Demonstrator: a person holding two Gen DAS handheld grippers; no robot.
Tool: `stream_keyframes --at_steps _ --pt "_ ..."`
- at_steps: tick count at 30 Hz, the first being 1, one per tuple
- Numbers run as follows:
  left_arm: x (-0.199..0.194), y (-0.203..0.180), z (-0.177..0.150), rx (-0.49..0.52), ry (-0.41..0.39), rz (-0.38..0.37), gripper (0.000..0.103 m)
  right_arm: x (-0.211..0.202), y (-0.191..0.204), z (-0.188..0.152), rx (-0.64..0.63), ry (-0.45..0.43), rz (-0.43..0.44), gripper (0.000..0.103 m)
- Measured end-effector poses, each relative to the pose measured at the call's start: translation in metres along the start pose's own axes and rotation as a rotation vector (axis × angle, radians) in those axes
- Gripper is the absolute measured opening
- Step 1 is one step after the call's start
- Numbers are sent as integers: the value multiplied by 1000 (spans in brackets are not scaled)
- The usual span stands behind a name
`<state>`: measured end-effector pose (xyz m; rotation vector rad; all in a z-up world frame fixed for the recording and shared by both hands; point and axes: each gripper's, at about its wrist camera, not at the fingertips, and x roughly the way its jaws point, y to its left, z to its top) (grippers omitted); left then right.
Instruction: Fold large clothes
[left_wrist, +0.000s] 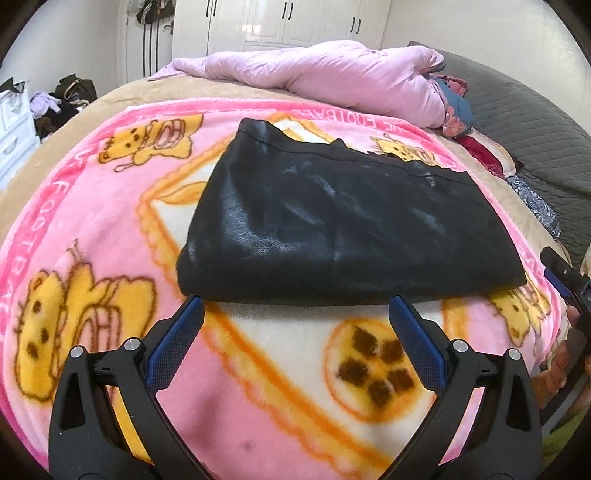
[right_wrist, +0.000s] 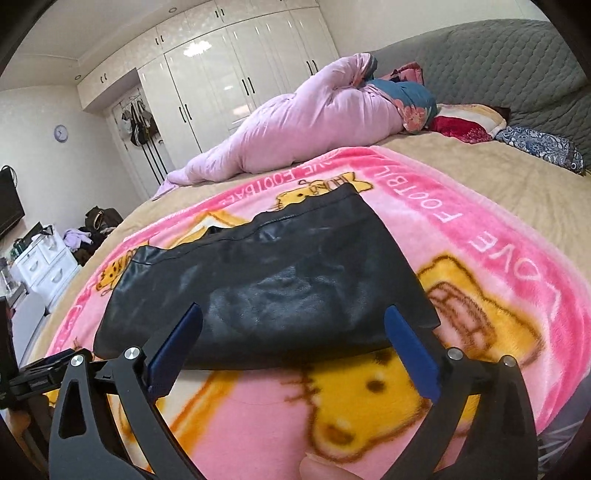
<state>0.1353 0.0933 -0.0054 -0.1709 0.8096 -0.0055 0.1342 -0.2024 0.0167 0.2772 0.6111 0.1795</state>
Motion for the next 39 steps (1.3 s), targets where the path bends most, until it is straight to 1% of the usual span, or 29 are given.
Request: stream_keyframes --at_steps 8,15,22,25,29,35,39 --pt "-18 9 -4 -8 -24 -3 94 -8 14 -1 -36 -44 25 98" --pt "-30 18 -5 -15 -48 11 94 -10 28 0 -63 -61 80 98" --pt "-36 32 -6 -35 -59 23 94 -9 60 -2 -135 -65 146 98" --pt "-38 40 -7 -51 -62 27 94 -8 72 -2 -167 -69 161 98" --pt "-40 51 -9 -81 -67 28 94 -5 93 -7 -217 -53 191 98" --pt "-41 71 -11 -125 -75 30 94 -6 125 -17 -314 -49 211 98" --pt "-40 84 -12 -163 -76 28 94 1 145 -26 -357 -21 224 99"
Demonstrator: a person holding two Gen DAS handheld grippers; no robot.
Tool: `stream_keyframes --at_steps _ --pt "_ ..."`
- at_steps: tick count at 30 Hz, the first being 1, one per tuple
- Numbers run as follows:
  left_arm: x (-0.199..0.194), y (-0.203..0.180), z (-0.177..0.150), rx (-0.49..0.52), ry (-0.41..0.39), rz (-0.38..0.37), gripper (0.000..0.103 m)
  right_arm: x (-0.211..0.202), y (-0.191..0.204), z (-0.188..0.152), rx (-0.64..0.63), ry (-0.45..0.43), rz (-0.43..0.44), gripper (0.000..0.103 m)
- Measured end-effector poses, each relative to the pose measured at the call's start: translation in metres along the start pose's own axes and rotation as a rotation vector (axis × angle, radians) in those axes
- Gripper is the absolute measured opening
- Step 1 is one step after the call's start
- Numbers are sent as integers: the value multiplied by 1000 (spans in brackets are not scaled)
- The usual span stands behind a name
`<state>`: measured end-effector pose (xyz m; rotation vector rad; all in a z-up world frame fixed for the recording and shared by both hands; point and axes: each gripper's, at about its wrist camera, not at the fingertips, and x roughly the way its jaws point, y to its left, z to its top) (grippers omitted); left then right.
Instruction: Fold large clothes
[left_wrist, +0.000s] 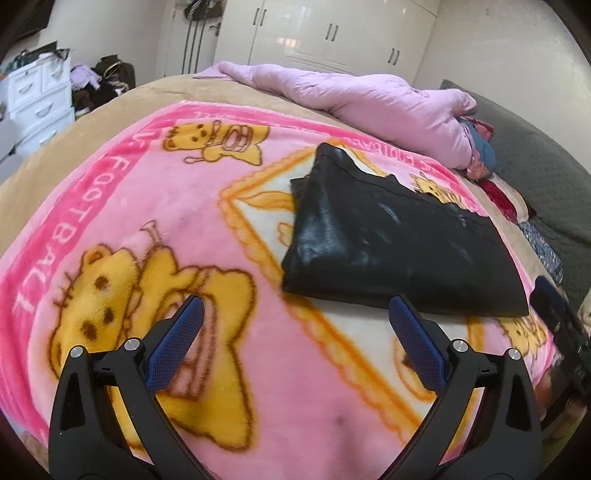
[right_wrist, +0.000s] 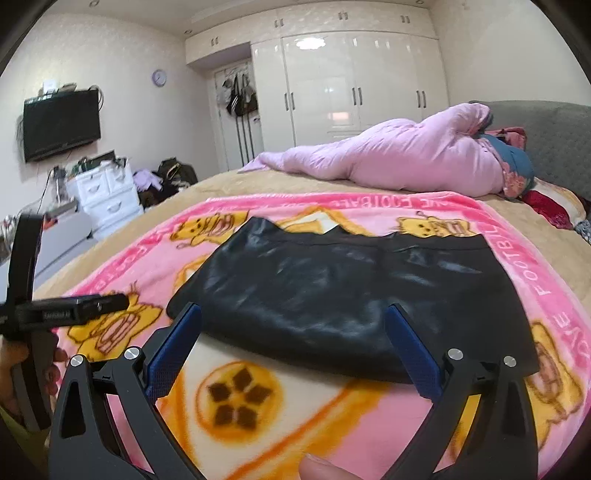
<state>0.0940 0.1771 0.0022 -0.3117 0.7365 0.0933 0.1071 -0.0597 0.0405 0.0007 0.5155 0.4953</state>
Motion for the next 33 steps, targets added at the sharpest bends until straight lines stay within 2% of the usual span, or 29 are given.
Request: stream_keyframes --at_steps 11,15,19,24,27,29,33 --pt "28 22 15 -78 24 -14 94 48 45 -8 -151 145 10 98" --pt "47 23 29 -119 67 -68 94 66 47 1 -203 178 -11 98" --pt "75 19 47 -152 115 -144 94 81 30 14 -182 212 -43 98" --pt "119 12 62 -148 182 -127 94 91 -9 23 -100 216 -103 97" --pt "142 7 66 -119 219 -123 94 89 -31 23 -27 212 -106 97" --pt "158 6 67 -110 245 -138 94 88 -44 22 4 208 -117 97" --pt "176 14 68 -177 242 -207 94 86 -60 20 50 210 -132 94"
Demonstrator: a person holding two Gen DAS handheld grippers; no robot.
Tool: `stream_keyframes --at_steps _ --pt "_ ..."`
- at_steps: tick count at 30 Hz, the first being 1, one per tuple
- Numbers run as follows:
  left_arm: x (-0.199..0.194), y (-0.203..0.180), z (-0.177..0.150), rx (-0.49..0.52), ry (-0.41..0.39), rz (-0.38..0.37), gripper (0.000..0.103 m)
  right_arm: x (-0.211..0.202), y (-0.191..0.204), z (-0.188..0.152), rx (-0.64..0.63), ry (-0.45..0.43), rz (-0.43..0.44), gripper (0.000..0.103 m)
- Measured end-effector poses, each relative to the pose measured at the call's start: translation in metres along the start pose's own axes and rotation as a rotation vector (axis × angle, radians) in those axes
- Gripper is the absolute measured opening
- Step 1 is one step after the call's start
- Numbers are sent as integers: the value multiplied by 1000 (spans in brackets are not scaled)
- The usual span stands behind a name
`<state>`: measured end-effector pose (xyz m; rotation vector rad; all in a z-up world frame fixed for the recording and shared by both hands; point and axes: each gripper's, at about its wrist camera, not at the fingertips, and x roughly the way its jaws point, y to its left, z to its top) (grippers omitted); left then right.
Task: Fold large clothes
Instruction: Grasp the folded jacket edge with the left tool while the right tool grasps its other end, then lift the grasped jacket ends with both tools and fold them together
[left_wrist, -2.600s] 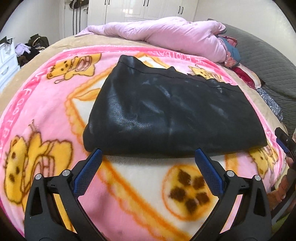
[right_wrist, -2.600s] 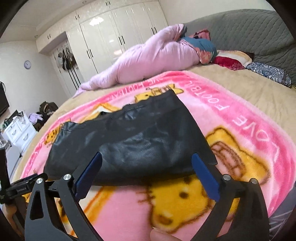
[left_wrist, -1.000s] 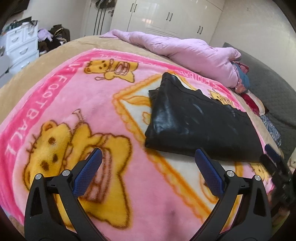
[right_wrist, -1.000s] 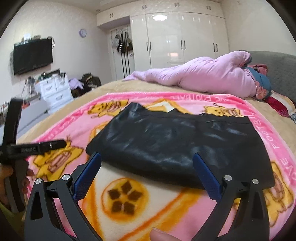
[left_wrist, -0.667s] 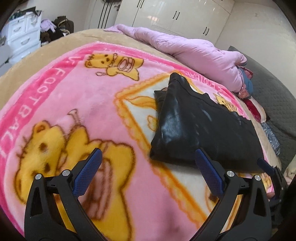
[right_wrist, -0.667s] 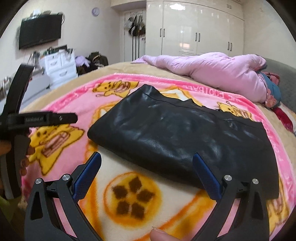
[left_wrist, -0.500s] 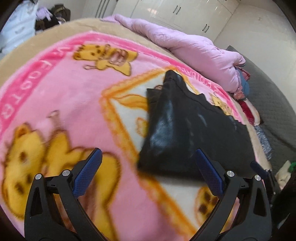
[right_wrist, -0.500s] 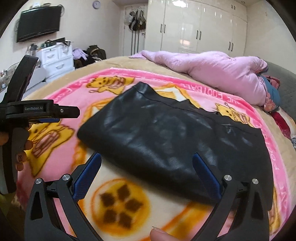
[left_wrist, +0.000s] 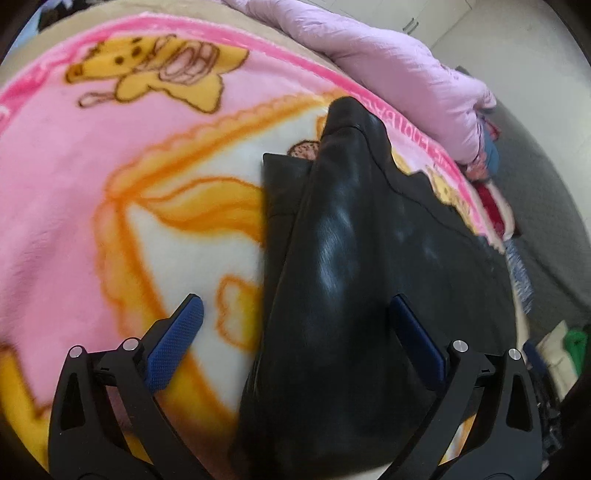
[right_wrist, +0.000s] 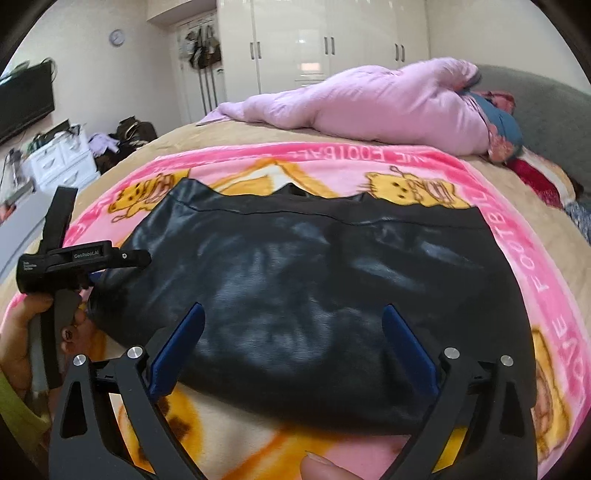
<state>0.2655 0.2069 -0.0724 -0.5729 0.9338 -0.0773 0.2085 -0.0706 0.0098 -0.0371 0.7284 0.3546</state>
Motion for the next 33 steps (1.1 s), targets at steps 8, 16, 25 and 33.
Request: stream_keyframes --at_steps 8,16,25,33 --pt "13 -11 6 -18 -10 -101 52 0 -8 -2 10 -4 -18 91" --pt "-20 -32 -10 62 -124 -118 22 3 -22 -4 -29 15 -64 25" --pt "-55 -71 -19 147 -208 -119 17 10 -3 -30 -132 125 -20 4" --pt "-57 -100 -13 212 -226 -84 16 37 6 -46 -190 161 -96 4"
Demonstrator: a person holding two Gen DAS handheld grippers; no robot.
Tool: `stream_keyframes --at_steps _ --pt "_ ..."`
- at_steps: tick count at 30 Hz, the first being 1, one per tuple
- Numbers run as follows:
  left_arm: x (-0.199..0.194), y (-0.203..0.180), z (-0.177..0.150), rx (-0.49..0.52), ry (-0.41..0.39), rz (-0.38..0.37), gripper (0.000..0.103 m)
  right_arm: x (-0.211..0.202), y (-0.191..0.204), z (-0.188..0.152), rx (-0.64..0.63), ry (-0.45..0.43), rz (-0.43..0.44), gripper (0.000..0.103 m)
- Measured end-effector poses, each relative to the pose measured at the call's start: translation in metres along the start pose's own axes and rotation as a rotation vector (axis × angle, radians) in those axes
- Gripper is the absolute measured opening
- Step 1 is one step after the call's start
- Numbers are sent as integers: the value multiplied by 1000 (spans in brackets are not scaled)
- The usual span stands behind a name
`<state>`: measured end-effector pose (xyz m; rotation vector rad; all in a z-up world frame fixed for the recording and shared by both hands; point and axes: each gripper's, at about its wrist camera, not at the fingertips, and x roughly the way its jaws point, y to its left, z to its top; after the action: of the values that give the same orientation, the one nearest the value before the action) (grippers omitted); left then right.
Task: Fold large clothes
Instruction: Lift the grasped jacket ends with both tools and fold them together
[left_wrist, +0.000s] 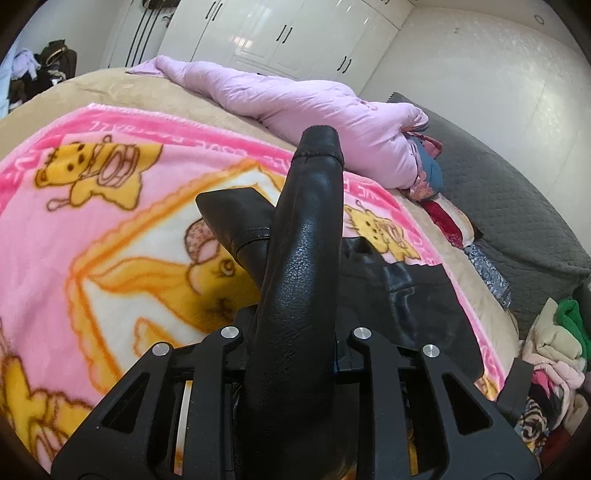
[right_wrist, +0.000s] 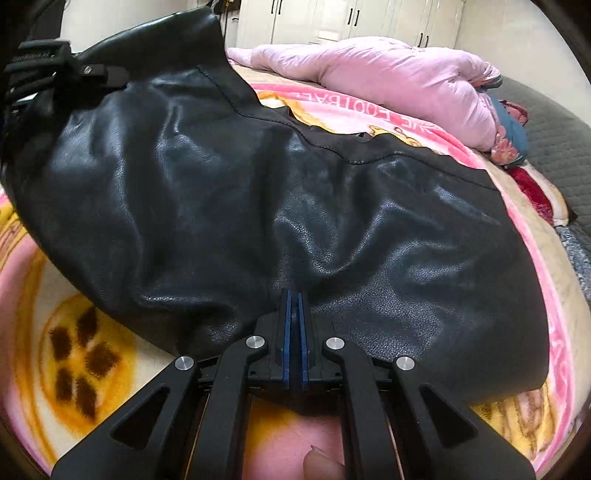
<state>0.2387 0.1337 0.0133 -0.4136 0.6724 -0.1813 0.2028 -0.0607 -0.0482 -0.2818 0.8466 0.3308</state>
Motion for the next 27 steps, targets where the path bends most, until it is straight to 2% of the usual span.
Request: stream_keyframes --at_steps 3,4,6,9,12,15,18,20,21,22,23,24,25,26,27 --pt "-3 -16 10 39 0 10 16 -8 -18 12 65 27 90 4" --pt "-4 -20 11 49 -1 8 16 -15 -32 23 134 5 152 4" --pt "-5 -31 15 75 -3 7 16 -26 -48 47 215 -67 213 4" --pt "-4 -47 16 107 -5 19 16 -17 -53 81 188 -71 211 4" --pt "-3 -58 15 134 -6 29 16 14 -54 100 174 -25 190 4" --pt "-1 -66 15 150 -2 40 16 74 -63 90 251 154 196 2" --pt "3 -75 13 167 3 47 16 81 -74 84 307 146 237 1" --pt "1 -82 11 185 -6 48 16 58 -86 87 342 113 258 9" --pt "0 -84 10 184 -7 43 16 37 -91 90 358 48 287 11" --pt "0 -86 9 183 -7 38 16 23 -97 92 374 16 306 22" --pt "-1 -88 8 187 -9 39 16 6 -104 95 404 -15 343 37" --pt "-1 -89 6 189 -11 42 16 -13 -113 99 451 -48 419 46" --pt "-1 -89 5 188 -11 41 16 -27 -118 103 487 -65 491 63" --pt "-2 -90 4 185 -12 38 16 -35 -118 109 504 -66 539 75" --pt "-3 -90 3 181 -13 35 16 -42 -118 115 510 -54 582 77"
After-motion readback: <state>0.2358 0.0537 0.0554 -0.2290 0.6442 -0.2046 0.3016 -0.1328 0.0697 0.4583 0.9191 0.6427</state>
